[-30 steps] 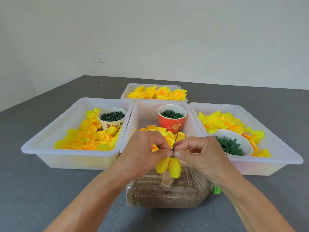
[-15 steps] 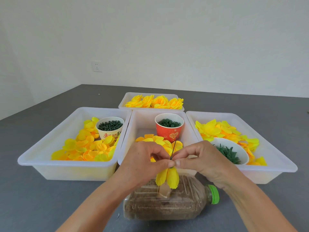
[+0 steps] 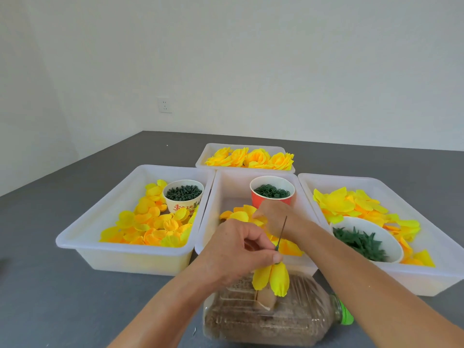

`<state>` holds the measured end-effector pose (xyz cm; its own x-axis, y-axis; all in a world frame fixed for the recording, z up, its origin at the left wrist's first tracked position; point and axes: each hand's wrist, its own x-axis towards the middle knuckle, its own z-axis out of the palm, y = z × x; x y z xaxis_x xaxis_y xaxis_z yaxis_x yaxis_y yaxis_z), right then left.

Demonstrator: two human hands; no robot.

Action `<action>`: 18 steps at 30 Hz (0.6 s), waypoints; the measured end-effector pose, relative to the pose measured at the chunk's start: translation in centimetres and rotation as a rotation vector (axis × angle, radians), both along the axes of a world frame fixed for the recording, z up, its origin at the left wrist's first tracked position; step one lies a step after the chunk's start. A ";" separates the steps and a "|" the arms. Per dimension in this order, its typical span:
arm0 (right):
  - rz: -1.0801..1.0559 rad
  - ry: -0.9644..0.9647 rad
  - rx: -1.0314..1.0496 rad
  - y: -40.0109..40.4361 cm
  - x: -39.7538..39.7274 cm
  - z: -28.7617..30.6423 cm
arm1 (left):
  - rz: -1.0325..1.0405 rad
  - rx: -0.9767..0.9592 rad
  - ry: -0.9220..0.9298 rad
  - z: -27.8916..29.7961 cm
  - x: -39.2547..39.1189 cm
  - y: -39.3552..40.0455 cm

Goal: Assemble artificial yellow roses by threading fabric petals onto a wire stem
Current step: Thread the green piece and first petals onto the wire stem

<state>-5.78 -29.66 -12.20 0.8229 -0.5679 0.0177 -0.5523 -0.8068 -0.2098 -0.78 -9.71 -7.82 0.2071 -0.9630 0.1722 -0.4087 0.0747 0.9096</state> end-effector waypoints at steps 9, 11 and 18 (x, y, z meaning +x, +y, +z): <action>-0.159 -0.279 0.119 0.8 -1.2 1.7 | 0.010 -0.006 0.022 -0.1 0.0 0.0; -0.193 -0.419 0.336 1.4 -2.2 2.2 | 0.021 -0.020 0.021 -0.2 0.0 0.0; -0.131 -0.635 0.852 3.5 -5.9 3.0 | 0.069 -0.039 0.085 -0.6 -0.3 0.6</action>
<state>-11.70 -26.18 -9.17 0.7341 -0.6786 -0.0224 -0.2153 -0.2014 -0.9556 -1.05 -9.10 -8.43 0.2883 -0.9390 0.1878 -0.3353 0.0848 0.9383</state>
